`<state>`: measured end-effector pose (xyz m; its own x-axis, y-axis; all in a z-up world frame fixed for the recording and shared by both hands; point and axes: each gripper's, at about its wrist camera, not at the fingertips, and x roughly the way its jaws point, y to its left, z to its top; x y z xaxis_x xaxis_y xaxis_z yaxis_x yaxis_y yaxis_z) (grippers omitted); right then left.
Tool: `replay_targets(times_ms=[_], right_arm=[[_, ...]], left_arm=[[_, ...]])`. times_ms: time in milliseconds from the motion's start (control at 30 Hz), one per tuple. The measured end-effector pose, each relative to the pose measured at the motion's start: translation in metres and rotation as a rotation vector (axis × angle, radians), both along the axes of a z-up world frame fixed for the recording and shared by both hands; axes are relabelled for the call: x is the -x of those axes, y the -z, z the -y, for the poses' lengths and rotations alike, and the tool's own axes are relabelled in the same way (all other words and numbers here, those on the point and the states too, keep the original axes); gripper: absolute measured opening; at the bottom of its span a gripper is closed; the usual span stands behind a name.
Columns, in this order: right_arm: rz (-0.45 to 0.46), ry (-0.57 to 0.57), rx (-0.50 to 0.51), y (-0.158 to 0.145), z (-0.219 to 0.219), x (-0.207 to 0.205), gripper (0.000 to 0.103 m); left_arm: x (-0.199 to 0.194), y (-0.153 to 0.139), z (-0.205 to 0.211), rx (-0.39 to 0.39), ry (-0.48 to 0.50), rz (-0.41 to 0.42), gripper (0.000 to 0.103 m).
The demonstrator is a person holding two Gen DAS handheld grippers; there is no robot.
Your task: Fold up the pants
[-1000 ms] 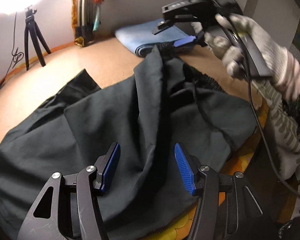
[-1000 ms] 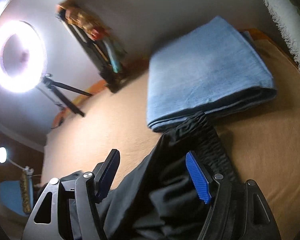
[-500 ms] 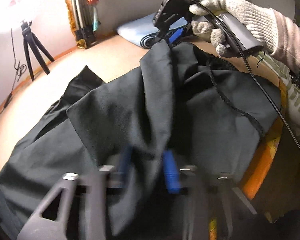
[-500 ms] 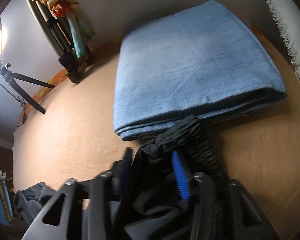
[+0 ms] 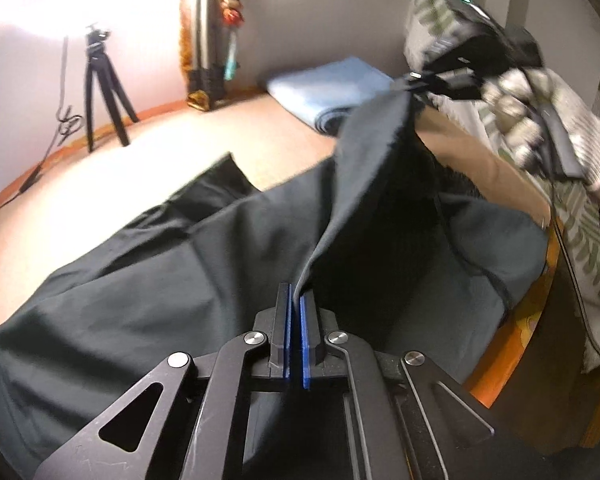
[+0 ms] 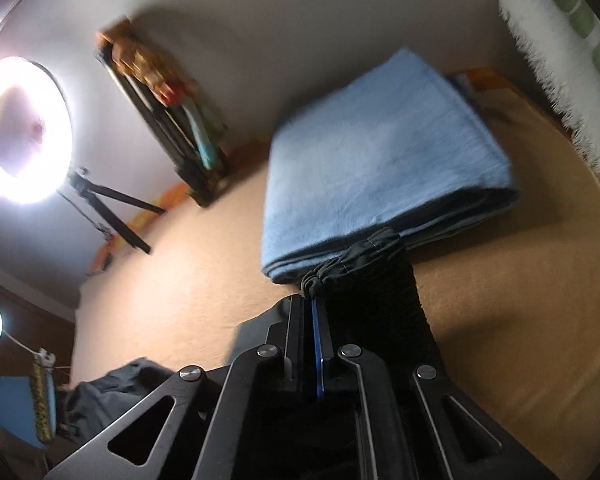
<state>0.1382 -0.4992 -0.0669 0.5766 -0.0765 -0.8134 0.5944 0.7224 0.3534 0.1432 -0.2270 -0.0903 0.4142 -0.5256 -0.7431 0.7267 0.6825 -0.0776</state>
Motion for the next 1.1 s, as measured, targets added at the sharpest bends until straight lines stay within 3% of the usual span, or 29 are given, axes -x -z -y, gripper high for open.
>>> replay_targets(times_ms=[200,400,700,1033,1100], right_arm=[[0.08,-0.014,0.038,-0.03,-0.026,0.05,0.001],[0.135,-0.011,0.082,-0.04,-0.06,0.106,0.001],[0.155,0.086,-0.035,0.007,-0.086,0.191,0.001],[0.079,0.046,-0.126,0.052,-0.095,0.209,0.001],[0.069,0.004,-0.145,0.051,-0.092,0.21,0.006]], left_arm=[[0.005,-0.014,-0.021,0.042,-0.023,0.02,0.002],[0.021,-0.021,-0.034,0.047,0.005,0.034,0.001],[0.054,-0.005,-0.039,-0.036,0.086,0.02,0.001],[0.058,0.004,-0.046,-0.062,0.079,-0.009,0.001],[0.057,0.009,-0.049,-0.065,0.077,-0.03,0.001]])
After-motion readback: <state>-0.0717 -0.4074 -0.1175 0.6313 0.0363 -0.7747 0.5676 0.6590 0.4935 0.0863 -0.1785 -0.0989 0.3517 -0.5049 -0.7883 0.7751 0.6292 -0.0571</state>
